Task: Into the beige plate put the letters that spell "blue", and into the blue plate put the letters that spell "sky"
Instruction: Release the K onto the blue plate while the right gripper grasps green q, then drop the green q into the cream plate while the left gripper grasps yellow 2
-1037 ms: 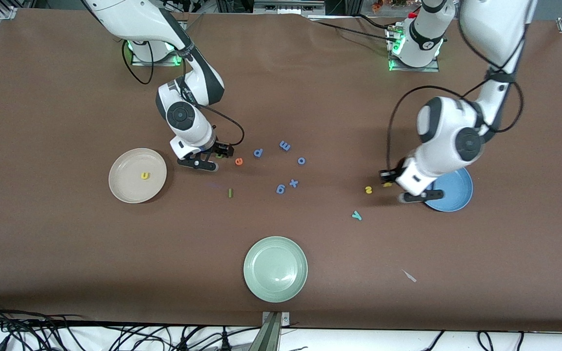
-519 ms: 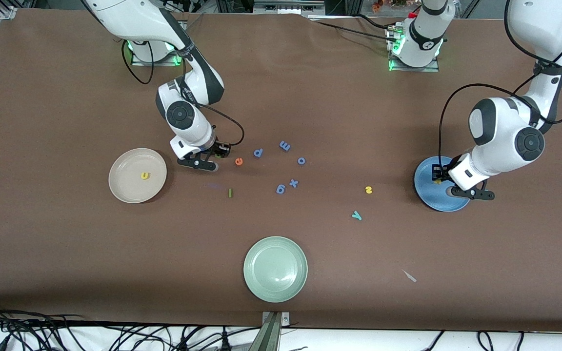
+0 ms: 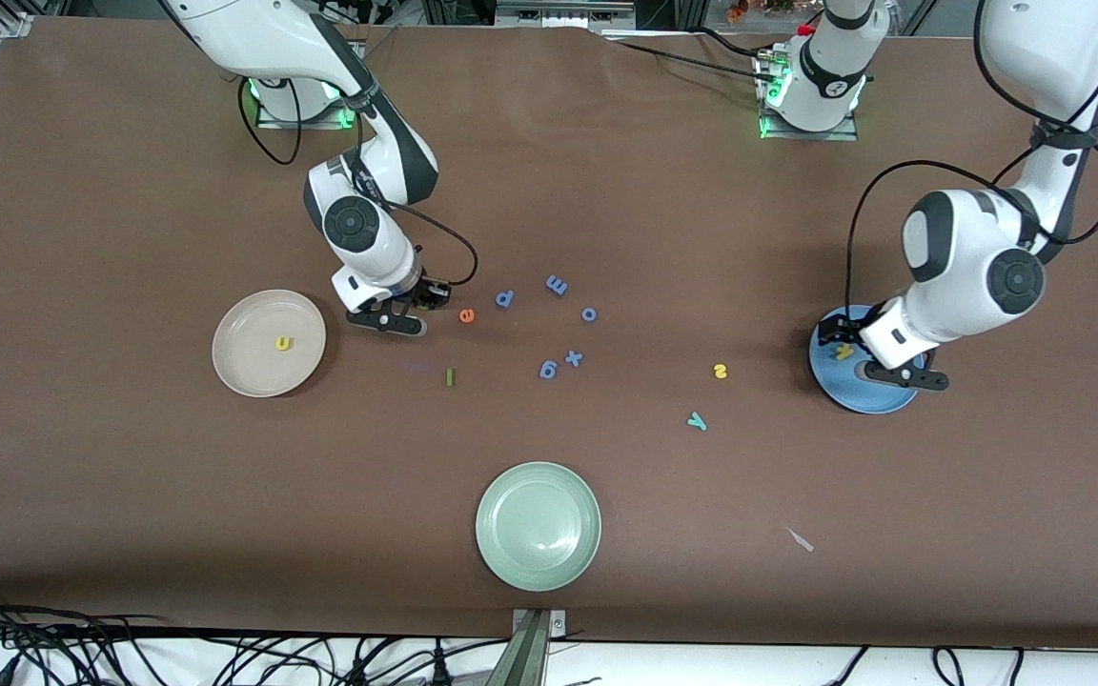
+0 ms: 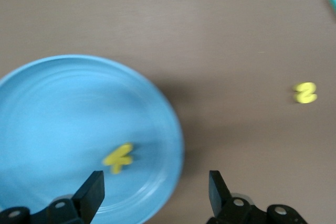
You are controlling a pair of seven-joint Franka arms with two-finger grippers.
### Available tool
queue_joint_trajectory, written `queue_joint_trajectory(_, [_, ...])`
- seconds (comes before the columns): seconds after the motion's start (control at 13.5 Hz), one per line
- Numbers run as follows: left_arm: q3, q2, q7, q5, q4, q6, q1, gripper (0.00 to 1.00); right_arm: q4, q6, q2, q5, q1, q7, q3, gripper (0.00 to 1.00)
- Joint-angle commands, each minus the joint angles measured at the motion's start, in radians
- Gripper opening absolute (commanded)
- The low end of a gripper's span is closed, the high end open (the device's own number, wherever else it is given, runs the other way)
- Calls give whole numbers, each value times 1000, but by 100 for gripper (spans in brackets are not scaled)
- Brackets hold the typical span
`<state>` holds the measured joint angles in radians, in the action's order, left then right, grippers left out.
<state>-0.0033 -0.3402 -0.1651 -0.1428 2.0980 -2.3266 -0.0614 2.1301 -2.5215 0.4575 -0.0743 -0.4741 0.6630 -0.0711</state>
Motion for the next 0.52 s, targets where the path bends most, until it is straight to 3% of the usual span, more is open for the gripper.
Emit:
queue_joint_trajectory(0.0, [3,-16,131,-53,-25,-30,-125,88,-94,162,-28,-15,5,-37,28,12])
queue_joint_trajectory(0.22, [3,-92,333,-54,-88,-51,-237,86,-156,338,-48,-12,5,-213,120,12])
queue_joint_trajectory(0.37, [3,-140,348,-52,-96,-137,-270,84,-159,374,-56,-10,5,-352,195,12])
queue_joint_trajectory(0.44, [3,-163,349,-51,-98,-172,-284,78,-159,383,-54,-10,5,-420,232,12])
